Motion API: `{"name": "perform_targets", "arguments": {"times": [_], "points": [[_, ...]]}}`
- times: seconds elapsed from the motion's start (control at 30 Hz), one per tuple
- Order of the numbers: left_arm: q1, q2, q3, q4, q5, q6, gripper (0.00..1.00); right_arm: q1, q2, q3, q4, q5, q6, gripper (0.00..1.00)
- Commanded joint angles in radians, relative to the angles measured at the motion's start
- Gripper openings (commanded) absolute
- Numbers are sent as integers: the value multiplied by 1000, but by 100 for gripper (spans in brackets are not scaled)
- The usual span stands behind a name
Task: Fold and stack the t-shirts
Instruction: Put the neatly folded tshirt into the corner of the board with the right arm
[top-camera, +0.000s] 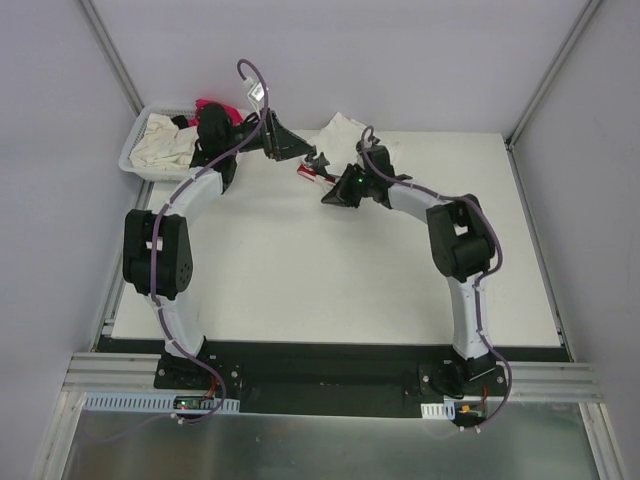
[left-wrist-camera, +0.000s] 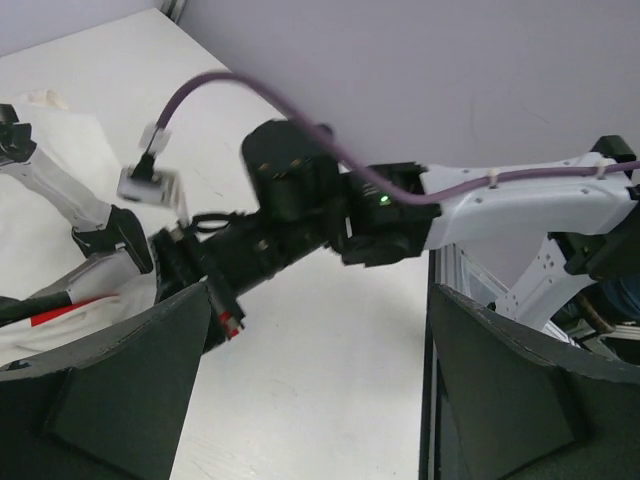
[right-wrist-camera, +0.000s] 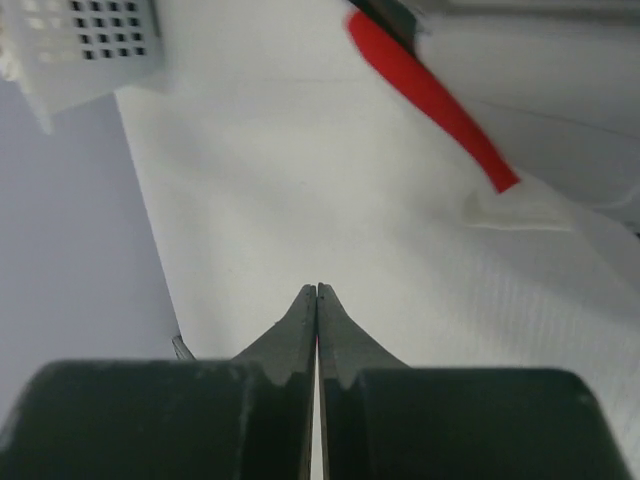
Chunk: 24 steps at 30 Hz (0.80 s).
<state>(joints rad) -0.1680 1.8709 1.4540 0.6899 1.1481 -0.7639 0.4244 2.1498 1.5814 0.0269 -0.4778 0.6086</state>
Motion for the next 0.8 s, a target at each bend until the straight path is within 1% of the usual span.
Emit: {"name": "perform_targets", "arguments": {"times": [0.0,0.13,0.37,0.63,0.77], "points": [[16,-47,19,-27,-2,64,89,2,91,41,57,-41,80,1],[18,-26,32,-30,-1,57,89,5,148,54,96,-24,120,1],[18,2,57,-33,19,46,89,-22,228,97,93,-16,141,1],[25,43,95,-79,32,66,89,-148,222,100,77,-1,114,1],[27,69,120,-87,35,66,89,-205,234,132,56,10,91,1]]}}
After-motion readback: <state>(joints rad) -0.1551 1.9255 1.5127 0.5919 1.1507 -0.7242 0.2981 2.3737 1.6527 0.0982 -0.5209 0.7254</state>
